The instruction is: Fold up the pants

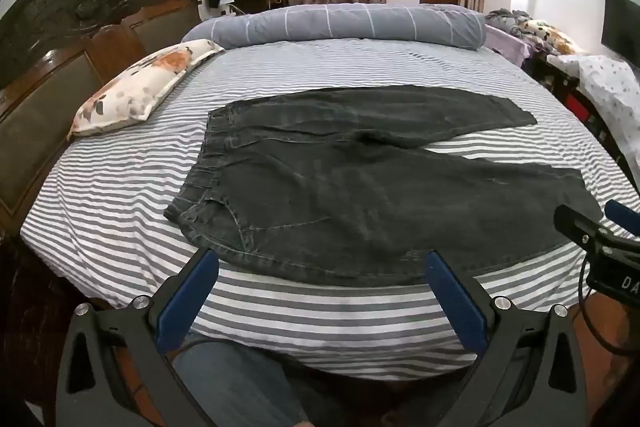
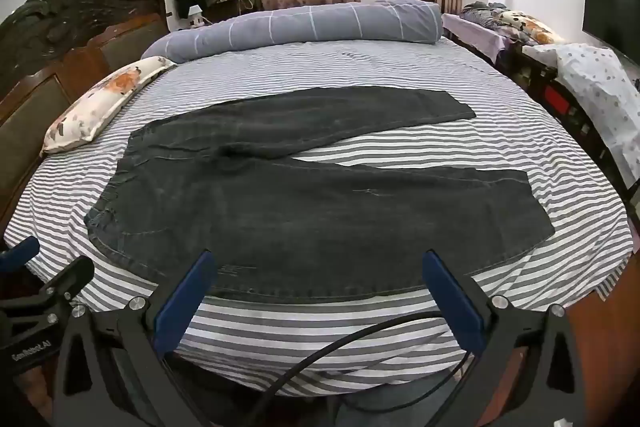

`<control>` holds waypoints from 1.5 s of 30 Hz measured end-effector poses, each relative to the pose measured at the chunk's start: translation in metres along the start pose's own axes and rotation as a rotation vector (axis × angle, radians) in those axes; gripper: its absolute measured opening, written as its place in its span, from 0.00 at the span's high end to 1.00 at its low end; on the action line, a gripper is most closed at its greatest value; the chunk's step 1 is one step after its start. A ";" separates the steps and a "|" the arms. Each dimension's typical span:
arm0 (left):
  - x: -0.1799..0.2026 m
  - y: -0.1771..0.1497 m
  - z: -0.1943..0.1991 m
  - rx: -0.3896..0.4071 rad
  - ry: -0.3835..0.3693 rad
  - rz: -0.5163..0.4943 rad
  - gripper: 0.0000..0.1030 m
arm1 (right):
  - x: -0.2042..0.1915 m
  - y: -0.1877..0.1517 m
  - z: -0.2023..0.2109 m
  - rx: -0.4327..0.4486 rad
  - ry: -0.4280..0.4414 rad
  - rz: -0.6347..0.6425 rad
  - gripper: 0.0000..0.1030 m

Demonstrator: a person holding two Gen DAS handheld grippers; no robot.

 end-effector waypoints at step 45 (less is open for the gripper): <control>0.021 -0.003 -0.046 -0.140 -0.054 -0.071 0.00 | 0.013 0.005 -0.041 -0.103 -0.033 0.027 0.00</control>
Point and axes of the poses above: each gripper's, at about its wrist camera, not at the fingertips, and z roughly against the way its jaws point, x to its right, y to its top, the point moved 1 cm from there along -z, roughly the way its jaws point, and after that the axes turned 8 degrees about x, right-handed, at the moved point
